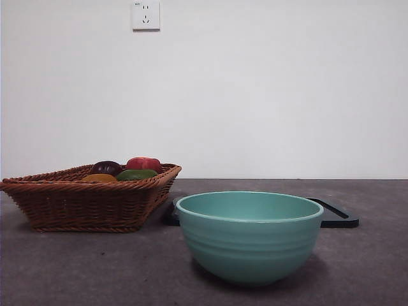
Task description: Pick up the wifruite, put it on the bowl, pick up the plate, put it on desk
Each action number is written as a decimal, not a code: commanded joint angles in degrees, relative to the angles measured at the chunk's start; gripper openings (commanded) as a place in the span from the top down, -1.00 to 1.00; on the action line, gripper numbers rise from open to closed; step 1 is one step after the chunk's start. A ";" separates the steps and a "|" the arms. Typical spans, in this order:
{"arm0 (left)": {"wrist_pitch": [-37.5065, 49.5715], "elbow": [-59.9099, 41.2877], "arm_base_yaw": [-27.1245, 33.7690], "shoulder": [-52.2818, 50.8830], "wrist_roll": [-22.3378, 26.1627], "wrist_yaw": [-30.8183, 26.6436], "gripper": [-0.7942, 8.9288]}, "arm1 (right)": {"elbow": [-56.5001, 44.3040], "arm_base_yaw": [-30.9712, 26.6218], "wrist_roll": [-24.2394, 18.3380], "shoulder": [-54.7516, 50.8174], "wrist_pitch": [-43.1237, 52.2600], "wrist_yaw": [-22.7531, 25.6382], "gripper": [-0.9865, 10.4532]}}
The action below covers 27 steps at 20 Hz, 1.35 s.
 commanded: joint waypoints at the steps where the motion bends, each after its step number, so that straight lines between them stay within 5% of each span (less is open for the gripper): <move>1: -0.15 -1.53 0.07 -1.81 -0.07 -0.35 0.79 | 1.01 0.50 -0.04 -0.02 0.42 -0.11 0.78; 5: -6.60 -1.53 0.28 -5.07 0.13 -3.41 0.79 | 1.01 0.50 -0.04 -0.02 0.42 -0.11 0.78; 19: -5.81 -1.53 0.35 -5.64 0.09 -3.41 0.79 | 0.55 0.39 -0.02 -0.37 0.68 -0.11 0.78; 24: -5.81 -1.53 0.33 -5.64 0.09 -3.41 0.79 | -11.50 -16.17 -1.38 -6.40 17.62 -1.31 0.79; 27: -5.81 -1.53 0.33 -5.64 0.09 -3.37 0.79 | -25.94 -26.12 -7.26 -12.50 38.36 1.42 0.79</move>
